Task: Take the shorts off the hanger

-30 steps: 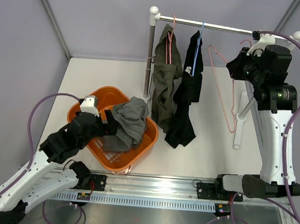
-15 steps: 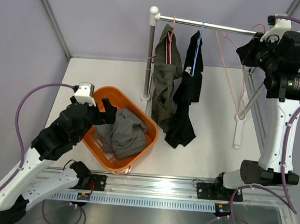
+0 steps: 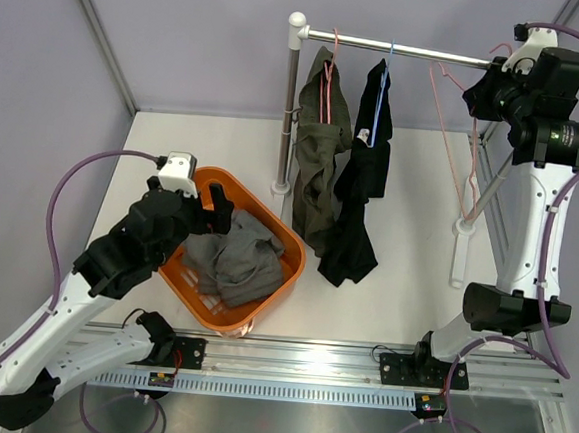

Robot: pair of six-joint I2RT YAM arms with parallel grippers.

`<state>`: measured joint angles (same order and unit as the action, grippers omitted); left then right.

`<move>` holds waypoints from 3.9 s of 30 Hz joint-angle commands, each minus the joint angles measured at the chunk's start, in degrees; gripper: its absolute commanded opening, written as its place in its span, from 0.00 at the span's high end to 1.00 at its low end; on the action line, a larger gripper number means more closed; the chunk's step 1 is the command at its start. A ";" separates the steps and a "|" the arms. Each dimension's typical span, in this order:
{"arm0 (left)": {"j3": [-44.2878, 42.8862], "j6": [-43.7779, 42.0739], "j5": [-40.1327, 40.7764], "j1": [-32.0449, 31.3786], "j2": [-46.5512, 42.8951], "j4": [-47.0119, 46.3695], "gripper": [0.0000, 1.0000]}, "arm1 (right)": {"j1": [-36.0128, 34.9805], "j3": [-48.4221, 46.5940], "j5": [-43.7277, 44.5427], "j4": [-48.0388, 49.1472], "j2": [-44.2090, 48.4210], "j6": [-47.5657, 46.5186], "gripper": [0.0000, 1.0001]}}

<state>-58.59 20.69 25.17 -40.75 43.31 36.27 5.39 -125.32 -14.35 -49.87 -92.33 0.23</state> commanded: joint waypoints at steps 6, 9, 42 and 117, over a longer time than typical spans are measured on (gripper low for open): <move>-3.02 -1.62 -1.61 0.15 1.60 -3.75 0.01 | 0.85 1.48 4.85 0.12 -0.30 1.35 1.00; -2.94 -1.70 -1.61 0.15 1.95 -3.93 0.01 | 0.85 3.06 7.13 0.21 0.66 1.97 1.00; -0.56 -2.93 0.58 0.15 0.63 -6.04 0.01 | -12.01 9.92 20.21 1.61 19.74 9.53 0.48; -18.82 -7.15 -7.41 0.23 13.88 -8.15 0.01 | -31.84 5.86 39.22 18.31 7.51 1.09 1.00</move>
<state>-71.37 14.81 21.21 -40.75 53.52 31.62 -25.93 -119.46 24.36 -34.59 -90.63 2.15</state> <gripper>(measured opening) 0.988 0.091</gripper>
